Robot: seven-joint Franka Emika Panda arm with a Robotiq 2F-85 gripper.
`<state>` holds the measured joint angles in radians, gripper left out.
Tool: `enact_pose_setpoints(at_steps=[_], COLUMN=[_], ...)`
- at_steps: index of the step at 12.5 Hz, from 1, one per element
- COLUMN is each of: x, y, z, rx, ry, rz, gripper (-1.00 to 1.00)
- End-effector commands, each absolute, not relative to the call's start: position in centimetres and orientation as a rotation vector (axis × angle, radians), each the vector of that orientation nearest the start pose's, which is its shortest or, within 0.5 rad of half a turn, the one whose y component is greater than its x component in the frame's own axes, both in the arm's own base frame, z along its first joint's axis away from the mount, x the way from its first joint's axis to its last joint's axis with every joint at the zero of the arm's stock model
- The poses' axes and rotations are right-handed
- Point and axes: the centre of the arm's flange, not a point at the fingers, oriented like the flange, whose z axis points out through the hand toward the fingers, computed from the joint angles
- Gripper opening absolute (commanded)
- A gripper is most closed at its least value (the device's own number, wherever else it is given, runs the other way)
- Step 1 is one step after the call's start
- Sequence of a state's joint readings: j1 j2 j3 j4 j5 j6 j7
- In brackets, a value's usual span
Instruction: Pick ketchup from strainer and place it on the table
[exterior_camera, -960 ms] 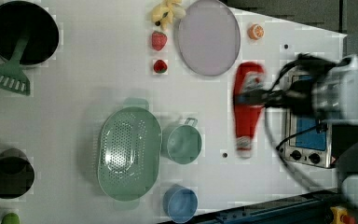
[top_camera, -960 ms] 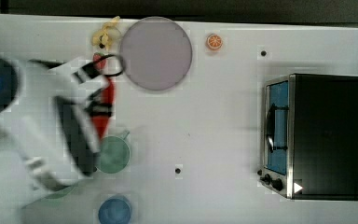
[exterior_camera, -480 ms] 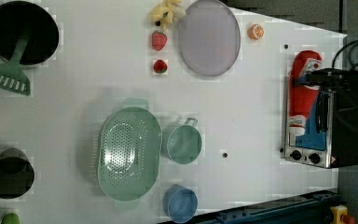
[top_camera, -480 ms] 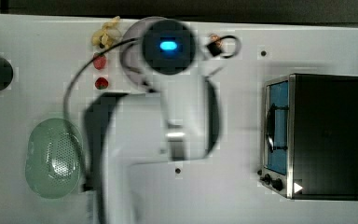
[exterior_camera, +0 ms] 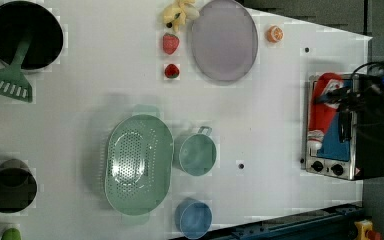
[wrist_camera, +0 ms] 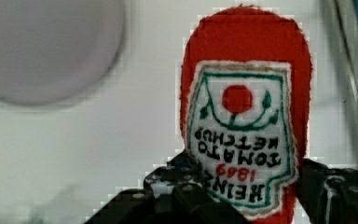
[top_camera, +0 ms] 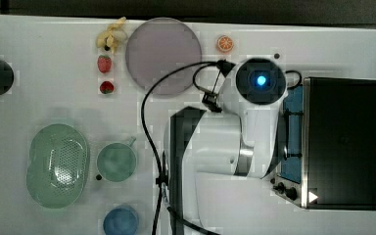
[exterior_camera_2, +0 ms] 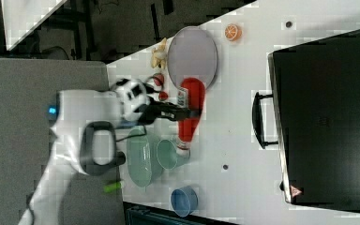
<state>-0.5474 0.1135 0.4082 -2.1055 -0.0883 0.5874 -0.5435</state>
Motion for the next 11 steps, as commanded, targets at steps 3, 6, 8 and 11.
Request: enact_pose_setpoints(at_steps=[3,6,8,11], x=[52.5,52.2,52.0,51.3], y=[-4.5,-4.0,-3.9,-4.3], z=[29.0,24.4,21.7,19.0], rx=[-3.11,-3.066,-3.038,-3.016], ry=[0.374,0.38,0.384,0.404], rz=[0.023,0.057,0.103,0.172], gripper=[0.13,0.13,0.13,0.19])
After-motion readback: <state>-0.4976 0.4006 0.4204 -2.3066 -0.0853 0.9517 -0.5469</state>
